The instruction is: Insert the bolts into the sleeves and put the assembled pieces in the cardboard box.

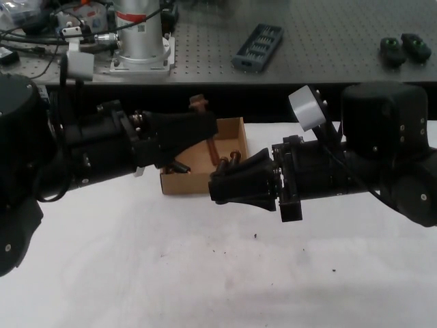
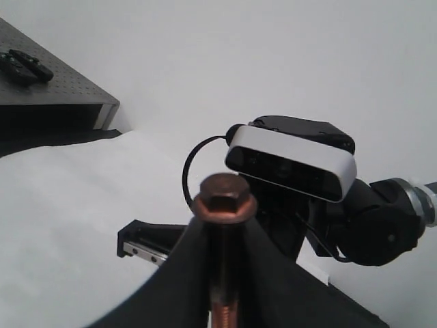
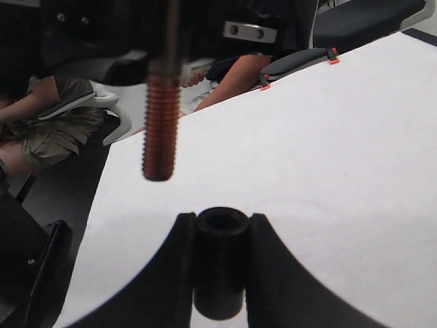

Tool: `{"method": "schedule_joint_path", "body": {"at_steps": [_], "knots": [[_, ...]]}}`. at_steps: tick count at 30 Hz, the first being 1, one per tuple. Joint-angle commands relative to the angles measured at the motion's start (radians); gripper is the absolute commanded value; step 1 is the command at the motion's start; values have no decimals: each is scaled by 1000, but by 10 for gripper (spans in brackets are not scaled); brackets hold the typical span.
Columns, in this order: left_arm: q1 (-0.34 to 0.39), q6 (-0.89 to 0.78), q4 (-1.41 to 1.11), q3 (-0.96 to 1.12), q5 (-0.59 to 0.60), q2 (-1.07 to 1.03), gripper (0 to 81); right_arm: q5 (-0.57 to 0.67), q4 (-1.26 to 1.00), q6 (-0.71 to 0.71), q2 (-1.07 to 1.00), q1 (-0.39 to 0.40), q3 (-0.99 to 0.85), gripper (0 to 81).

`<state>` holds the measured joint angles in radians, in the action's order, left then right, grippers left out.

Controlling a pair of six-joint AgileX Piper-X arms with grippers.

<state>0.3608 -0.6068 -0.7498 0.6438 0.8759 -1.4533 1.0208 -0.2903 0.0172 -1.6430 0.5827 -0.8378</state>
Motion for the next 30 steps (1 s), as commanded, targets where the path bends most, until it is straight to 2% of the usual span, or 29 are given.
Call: {"method": "schedule_joint_path", "body": {"at_steps": [1, 20, 30], "knots": [[4, 7, -9, 7, 9, -1, 6, 18, -7, 13, 8, -4, -2, 43], [1, 146, 110, 32, 3, -1, 6, 67, -7, 15, 8, -4, -2, 43], [1, 150, 127, 32, 3, -1, 6, 81, -7, 15, 8, -4, -2, 43]]}}
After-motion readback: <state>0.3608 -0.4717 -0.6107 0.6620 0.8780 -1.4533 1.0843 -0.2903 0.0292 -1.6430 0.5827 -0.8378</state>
